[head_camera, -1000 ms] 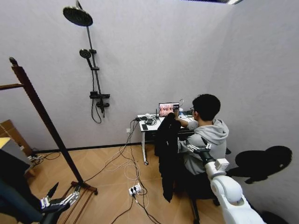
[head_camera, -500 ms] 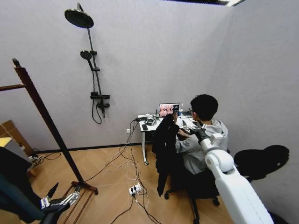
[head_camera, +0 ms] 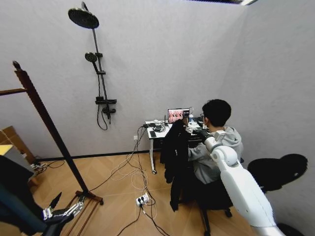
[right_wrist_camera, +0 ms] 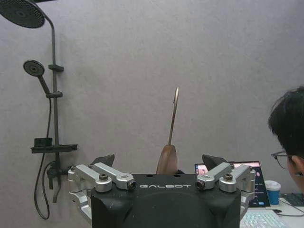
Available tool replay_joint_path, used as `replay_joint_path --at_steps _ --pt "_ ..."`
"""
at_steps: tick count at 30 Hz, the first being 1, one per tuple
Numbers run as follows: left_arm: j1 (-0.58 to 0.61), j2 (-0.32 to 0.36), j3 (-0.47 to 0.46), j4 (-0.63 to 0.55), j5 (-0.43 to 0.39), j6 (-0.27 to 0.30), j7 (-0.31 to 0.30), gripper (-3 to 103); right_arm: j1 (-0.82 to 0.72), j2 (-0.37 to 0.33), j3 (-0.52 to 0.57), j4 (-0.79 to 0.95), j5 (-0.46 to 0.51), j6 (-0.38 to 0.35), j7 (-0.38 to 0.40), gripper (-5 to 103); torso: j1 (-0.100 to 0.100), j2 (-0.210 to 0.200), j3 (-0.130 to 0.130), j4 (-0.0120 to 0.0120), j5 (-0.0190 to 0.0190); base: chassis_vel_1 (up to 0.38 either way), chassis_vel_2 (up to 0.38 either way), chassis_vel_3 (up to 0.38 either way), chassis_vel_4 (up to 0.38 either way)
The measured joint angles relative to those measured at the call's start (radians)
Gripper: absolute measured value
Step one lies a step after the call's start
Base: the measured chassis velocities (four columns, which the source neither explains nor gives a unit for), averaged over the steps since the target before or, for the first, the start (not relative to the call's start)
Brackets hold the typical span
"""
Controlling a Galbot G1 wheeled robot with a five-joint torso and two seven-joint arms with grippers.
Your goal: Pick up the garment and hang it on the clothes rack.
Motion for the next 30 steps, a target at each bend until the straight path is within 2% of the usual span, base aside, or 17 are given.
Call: replay_joint_path --at_steps 11,13,15,16,18,19,20,21,22,24,25,26,27,29,30 --pt "0.0 0.0 0.0 0.0 0.0 0.0 0.0 100 0.17 0.027 -0.11 -0.182 -0.009 -0.008 0.032 100 0.0 0.0 0.0 0.0 -0.0001 0.0 0.0 0.0 0.0" --pt "0.0 0.0 0.0 0.0 0.0 0.0 0.0 100 0.19 0.035 -0.124 -0.199 -0.015 -0.008 0.037 103 0.0 0.0 0.0 0.0 -0.0001 0.0 0.0 0.0 0.0" --pt "0.0 0.0 0.0 0.0 0.0 0.0 0.0 100 0.218 0.051 -0.144 -0.221 -0.022 -0.011 0.068 95 0.0 0.0 0.0 0.0001 -0.0002 0.0 0.0 0.0 0.0" --pt "0.0 0.0 0.0 0.0 0.0 0.0 0.0 100 0.218 0.051 -0.144 -0.221 -0.022 -0.011 0.068 95 0.0 0.0 0.0 0.0001 -0.0002 0.0 0.0 0.0 0.0" --pt "0.0 0.0 0.0 0.0 0.0 0.0 0.0 100 0.22 0.055 -0.151 -0.224 -0.028 -0.028 0.094 85 0.0 0.0 0.0 0.0 0.0 0.0 0.0 0.0 0.0" --pt "0.0 0.0 0.0 0.0 0.0 0.0 0.0 100 0.22 0.055 -0.151 -0.224 -0.028 -0.028 0.094 85 0.0 0.0 0.0 0.0 0.0 0.0 0.0 0.0 0.0" --pt "0.0 0.0 0.0 0.0 0.0 0.0 0.0 100 0.217 0.055 -0.151 -0.226 -0.034 -0.031 0.1 74 0.0 0.0 0.0 -0.0002 0.0 0.0 0.0 0.0 0.0" --pt "0.0 0.0 0.0 0.0 0.0 0.0 0.0 100 0.217 0.055 -0.151 -0.226 -0.034 -0.031 0.1 74 0.0 0.0 0.0 -0.0002 0.0 0.0 0.0 0.0 0.0" --pt "0.0 0.0 0.0 0.0 0.0 0.0 0.0 100 0.213 0.054 -0.147 -0.228 -0.036 -0.034 0.105 69 0.0 0.0 0.0 -0.0002 0.0001 0.0 0.0 0.0 0.0" --pt "0.0 0.0 0.0 0.0 0.0 0.0 0.0 100 0.21 0.052 -0.145 -0.228 -0.035 -0.034 0.107 69 0.0 0.0 0.0 -0.0002 0.0001 0.0 0.0 0.0 0.0" --pt "0.0 0.0 0.0 0.0 0.0 0.0 0.0 100 0.206 0.048 -0.141 -0.228 -0.031 -0.035 0.109 58 0.0 0.0 0.0 -0.0002 0.0 0.0 0.0 0.0 0.0" --pt "0.0 0.0 0.0 0.0 0.0 0.0 0.0 100 0.203 0.046 -0.136 -0.229 -0.03 -0.034 0.109 52 0.0 0.0 0.0 -0.0003 0.0001 0.0 0.0 0.0 0.0" --pt "0.0 0.0 0.0 0.0 0.0 0.0 0.0 100 0.203 0.046 -0.136 -0.229 -0.03 -0.034 0.109 52 0.0 0.0 0.0 -0.0003 0.0001 0.0 0.0 0.0 0.0" --pt "0.0 0.0 0.0 0.0 0.0 0.0 0.0 100 0.2 0.044 -0.13 -0.234 -0.029 -0.029 0.108 41 0.0 0.0 0.0 -0.0002 0.0001 0.0 0.0 0.0 0.0" --pt "0.0 0.0 0.0 0.0 0.0 0.0 0.0 100 0.2 0.044 -0.13 -0.234 -0.029 -0.029 0.108 41 0.0 0.0 0.0 -0.0002 0.0001 0.0 0.0 0.0 0.0"
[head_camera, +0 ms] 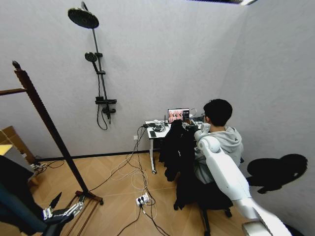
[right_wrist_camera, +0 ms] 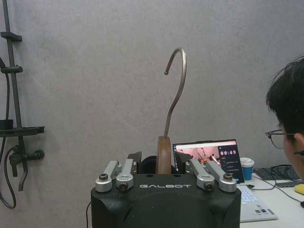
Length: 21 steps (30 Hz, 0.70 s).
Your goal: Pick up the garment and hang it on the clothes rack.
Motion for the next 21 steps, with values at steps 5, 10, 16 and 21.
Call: replay_joint_path --at_steps 5,10,16,21 --pt "0.0 0.0 0.0 0.0 0.0 0.0 0.0 100 -0.008 -0.003 0.007 -0.003 0.001 0.004 -0.003 20 0.0 0.0 0.0 0.0001 -0.0001 0.0 0.0 0.0 0.0" --pt "0.0 0.0 0.0 0.0 0.0 0.0 0.0 100 -0.021 -0.006 0.01 0.006 0.002 0.005 -0.005 10 0.0 0.0 0.0 0.0002 -0.0003 0.0 0.0 0.0 0.0" --pt "0.0 0.0 0.0 0.0 0.0 0.0 0.0 100 -0.067 -0.019 0.021 0.046 0.003 0.005 -0.004 10 0.0 0.0 0.0 0.0002 0.0002 0.0 0.0 0.0 0.0" --pt "0.0 0.0 0.0 0.0 0.0 0.0 0.0 100 -0.104 -0.05 0.027 0.107 0.005 -0.001 -0.005 10 0.0 0.0 0.0 -0.0001 0.0001 0.0 0.0 0.0 0.0"
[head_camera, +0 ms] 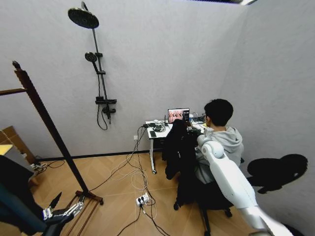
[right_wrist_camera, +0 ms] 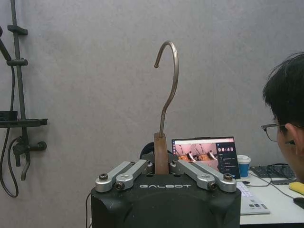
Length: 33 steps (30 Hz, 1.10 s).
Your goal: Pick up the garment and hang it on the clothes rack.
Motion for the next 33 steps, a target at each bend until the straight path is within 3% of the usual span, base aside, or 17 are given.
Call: replay_joint_path --at_steps 23,33 --pt "0.0 0.0 0.0 0.0 0.0 0.0 0.0 100 -0.012 -0.036 -0.066 0.259 0.085 -0.05 0.008 10 0.0 0.0 0.0 0.0001 -0.0002 0.049 0.046 0.044 0.045" --pt "0.0 0.0 0.0 0.0 0.0 0.0 0.0 100 0.052 -0.043 -0.099 0.252 0.092 -0.063 0.009 10 0.0 0.0 0.0 0.0004 -0.0002 0.119 0.113 0.118 0.129"
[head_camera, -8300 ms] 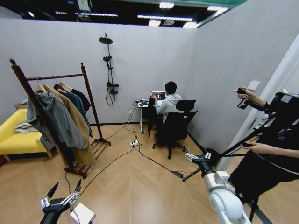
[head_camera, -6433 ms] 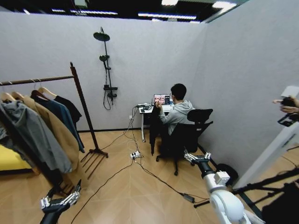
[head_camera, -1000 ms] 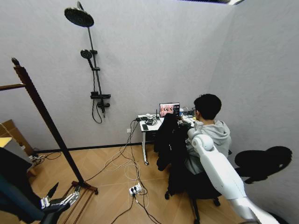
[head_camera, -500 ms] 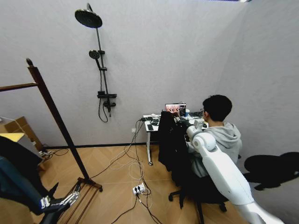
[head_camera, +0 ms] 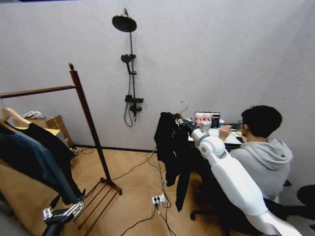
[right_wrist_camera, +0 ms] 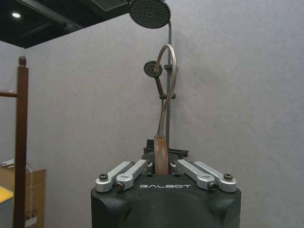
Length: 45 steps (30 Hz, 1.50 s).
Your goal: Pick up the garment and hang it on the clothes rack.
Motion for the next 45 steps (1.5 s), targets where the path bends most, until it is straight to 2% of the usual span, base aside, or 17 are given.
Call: replay_joint_path --at_steps 13,19,23,31,36,45 --pt "0.0 0.0 0.0 0.0 0.0 0.0 0.0 100 -0.107 -0.036 0.089 0.068 -0.009 -0.012 -0.015 10 0.0 0.0 0.0 -0.0003 0.0001 0.123 0.128 0.125 0.129" --pt "0.0 0.0 0.0 0.0 0.0 0.0 0.0 100 -0.166 -0.073 0.154 0.112 -0.02 -0.016 0.007 10 0.0 0.0 0.0 0.0 0.0002 0.14 0.123 0.12 0.128" --pt "0.0 0.0 0.0 0.0 0.0 0.0 0.0 100 -0.214 -0.088 0.19 0.149 -0.016 -0.014 0.018 10 0.0 0.0 0.0 -0.0005 0.0005 0.103 0.116 0.135 0.125" --pt "0.0 0.0 0.0 0.0 0.0 0.0 0.0 100 -0.273 -0.088 0.233 0.175 -0.041 -0.001 0.026 10 0.0 0.0 0.0 0.0 0.0001 0.128 0.124 0.131 0.135" --pt "0.0 0.0 0.0 0.0 0.0 0.0 0.0 100 -0.338 -0.081 0.281 0.196 -0.079 0.007 0.066 10 0.0 0.0 0.0 0.0005 0.0 0.118 0.117 0.126 0.099" --pt "0.0 0.0 0.0 0.0 0.0 0.0 0.0 100 -0.499 -0.091 0.39 0.299 -0.045 0.002 0.042 10 0.0 0.0 0.0 -0.0012 0.0001 0.02 0.03 0.035 0.029"
